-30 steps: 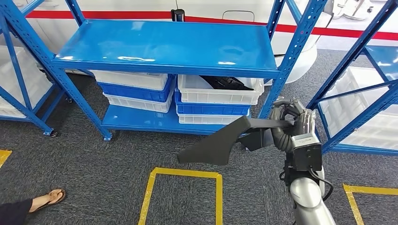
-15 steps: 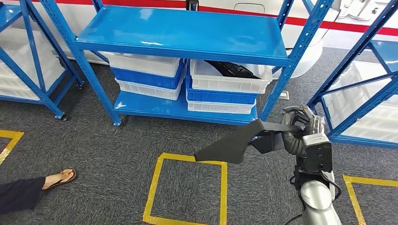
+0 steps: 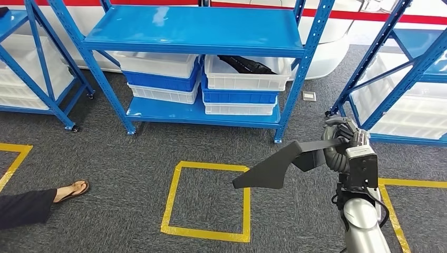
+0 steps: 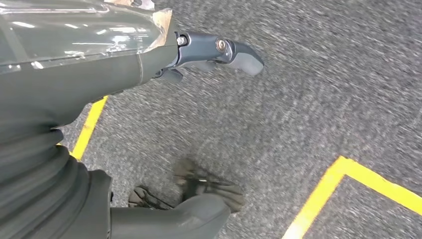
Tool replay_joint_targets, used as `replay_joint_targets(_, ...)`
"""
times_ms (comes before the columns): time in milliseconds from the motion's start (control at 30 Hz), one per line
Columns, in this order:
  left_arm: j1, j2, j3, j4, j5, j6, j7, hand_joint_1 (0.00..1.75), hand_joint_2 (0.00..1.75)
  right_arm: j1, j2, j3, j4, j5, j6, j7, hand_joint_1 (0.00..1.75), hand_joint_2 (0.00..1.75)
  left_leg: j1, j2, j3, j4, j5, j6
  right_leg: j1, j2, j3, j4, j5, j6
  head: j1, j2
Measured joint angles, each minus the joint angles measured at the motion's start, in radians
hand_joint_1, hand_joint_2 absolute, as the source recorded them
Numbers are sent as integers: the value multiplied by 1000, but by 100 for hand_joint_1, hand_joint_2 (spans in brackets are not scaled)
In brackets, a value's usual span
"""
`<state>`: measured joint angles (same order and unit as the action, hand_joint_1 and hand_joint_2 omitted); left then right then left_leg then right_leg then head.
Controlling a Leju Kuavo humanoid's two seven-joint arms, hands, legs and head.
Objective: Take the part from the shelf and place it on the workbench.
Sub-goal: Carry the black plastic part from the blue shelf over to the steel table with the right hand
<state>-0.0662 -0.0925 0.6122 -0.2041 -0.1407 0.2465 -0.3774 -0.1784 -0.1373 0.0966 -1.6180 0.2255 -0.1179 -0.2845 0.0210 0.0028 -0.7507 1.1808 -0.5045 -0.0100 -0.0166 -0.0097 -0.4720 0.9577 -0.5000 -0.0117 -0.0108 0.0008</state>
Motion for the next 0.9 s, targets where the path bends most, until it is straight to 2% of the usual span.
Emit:
replay_joint_targets(33, 0, 1, 1, 0, 1, 2, 3, 0, 175, 0, 0, 0, 3, -1, 1, 1, 175, 175, 0, -1, -7, 66, -24, -3, 2, -1, -15, 2, 13, -1, 0, 0)
replay_joint_targets(67, 0, 2, 1, 0, 1, 5, 6, 0, 175, -1, 0, 0, 6, -2, 2, 2, 175, 175, 1, -2, -7, 119, -29, -6, 4, -2, -33, 6, 27, 0, 0, 0)
replay_joint_targets(100, 0, 2, 2, 0, 2, 8, 8, 0, 175, -3, 0, 1, 10, -3, 2, 3, 175, 175, 1, -2, 9, 135, -8, -8, 5, -2, -52, 12, 39, 2, -1, 0)
replay_joint_targets(133, -1, 2, 2, 0, 2, 11, 10, 0, 175, -4, -1, 1, 14, -4, 2, 4, 175, 175, 2, -2, 41, 115, 20, -8, 5, -2, -72, 20, 48, 5, -1, 0)
replay_joint_targets(167, -1, 3, 3, 0, 2, 12, 11, 0, 175, -7, -1, 1, 17, -4, 3, 5, 175, 175, 3, -2, 91, 61, 34, -7, 4, -2, -89, 31, 54, 9, -1, 0)
replay_joint_targets(233, -4, 3, 3, 0, 0, 13, 11, 0, 175, -13, -5, 2, 20, -4, 2, 6, 175, 175, 1, -6, 193, -77, 14, 0, 7, -2, -118, 51, 64, 20, 0, 0)
replay_joint_targets(267, -5, 4, 3, 0, -1, 12, 10, 0, 175, -18, -7, 2, 20, -4, 2, 6, 175, 175, -2, -8, 222, -126, -4, 6, 9, -3, -128, 57, 71, 27, 1, 0)
replay_joint_targets(300, -6, 4, 3, 0, -3, 11, 9, 0, 175, -23, -9, 3, 20, -4, 1, 7, 175, 175, -7, -9, 231, -151, -15, 14, 10, -4, -136, 59, 77, 34, 2, 0)
replay_joint_targets(333, -5, 5, 3, 0, -4, 9, 7, 0, 175, -26, -11, 4, 21, -3, 0, 8, 175, 175, -9, -8, 226, -158, -12, 25, 11, -5, -142, 58, 85, 42, 3, 0)
replay_joint_targets(367, -4, 5, 3, 0, -5, 8, 3, 0, 175, -29, -13, 4, 21, -3, -1, 8, 175, 175, -11, -6, 219, -162, -3, 35, 10, -5, -150, 63, 84, 47, 3, 0)
replay_joint_targets(400, -3, 5, 3, 0, -5, 8, -2, 0, 175, -30, -15, 5, 22, -3, -3, 10, 175, 175, -11, -4, 211, -167, 7, 47, 9, -3, -161, 77, 69, 47, 4, 0)
replay_joint_targets(433, -2, 5, 4, 0, -6, 8, -8, 0, 175, -31, -17, 5, 22, -2, -5, 11, 175, 175, -10, -2, 202, -171, 19, 57, 7, -2, -178, 109, 40, 45, 5, 0)
replay_joint_targets(500, -2, 6, 4, 0, -7, 8, -18, 0, 175, -38, -21, 6, 22, 4, -12, 18, 175, 175, -10, -1, 179, -172, 40, 65, 3, 1, -218, 222, -41, 37, 9, 0)
replay_joint_targets(533, -2, 7, 5, 0, -7, 7, -21, 0, 175, -42, -23, 7, 23, 11, -17, 21, 175, 175, -10, -2, 166, -171, 50, 65, 1, 1, -233, 282, -68, 38, 10, 0)
replay_joint_targets(567, -2, 6, 6, 0, -7, 6, -24, 0, 175, -46, -25, 8, 23, 18, -21, 26, 175, 175, -9, -3, 153, -171, 59, 63, -1, 2, -238, 325, -77, 44, 10, 0)
replay_joint_targets(600, -2, 6, 8, 0, -7, 4, -26, 0, 175, -50, -28, 9, 23, 27, -26, 30, 175, 175, -9, -6, 140, -170, 69, 60, -3, 2, -227, 336, -69, 53, 11, 0)
replay_joint_targets(633, -2, 6, 10, 0, -7, 3, -27, 0, 175, -54, -30, 10, 23, 34, -29, 33, 175, 175, -8, -9, 129, -170, 78, 57, -5, 3, -199, 314, -49, 63, 11, 0)
replay_joint_targets(667, -2, 5, 12, 0, -6, 1, -28, 0, 175, -60, -32, 11, 23, 41, -33, 37, 175, 175, -6, -14, 119, -169, 87, 51, -8, 9, -152, 257, -29, 71, 11, 0)
replay_joint_targets(700, -2, 5, 13, 0, -6, 0, -28, 0, 175, -68, -33, 12, 23, 48, -36, 39, 175, 175, -6, -19, 109, -168, 95, 45, -11, 22, -96, 183, -20, 74, 12, 0)
replay_joint_targets(733, -3, 4, 14, 0, -5, -1, -29, 0, 175, -77, -33, 14, 23, 55, -39, 42, 175, 175, -7, -24, 103, -167, 104, 38, -10, 35, -49, 114, -20, 72, 11, 0)
replay_joint_targets(767, -5, 5, 15, -1, -4, 0, -29, 0, 175, -87, -32, 16, 23, 63, -41, 46, 175, 175, -8, -29, 98, -167, 112, 30, -8, 46, -18, 64, -27, 68, 12, 0)
replay_joint_targets(800, -5, 5, 17, -1, -2, 1, -30, 0, 175, -96, -32, 19, 23, 71, -43, 50, 175, 175, -8, -34, 95, -169, 119, 24, -4, 50, -7, 41, -34, 62, 11, 0)
replay_joint_targets(833, -6, 6, 19, -1, 0, 2, -31, 0, 175, -105, -31, 22, 24, 78, -44, 53, 175, 175, -8, -40, 94, -172, 126, 17, -1, 46, -11, 35, -34, 56, 11, 0)
replay_joint_targets(867, -5, 7, 22, -1, 2, 4, -33, 0, 175, -113, -30, 26, 25, 84, -45, 57, 175, 175, -6, -42, 92, -172, 128, 12, -5, 38, -15, 34, -31, 49, 11, 0)
replay_joint_targets(900, -5, 7, 25, 0, 3, 6, -34, 0, 175, -121, -27, 31, 27, 90, -45, 60, 175, 175, -4, -38, 87, -164, 117, 8, -8, 31, -17, 33, -26, 39, 9, 0)
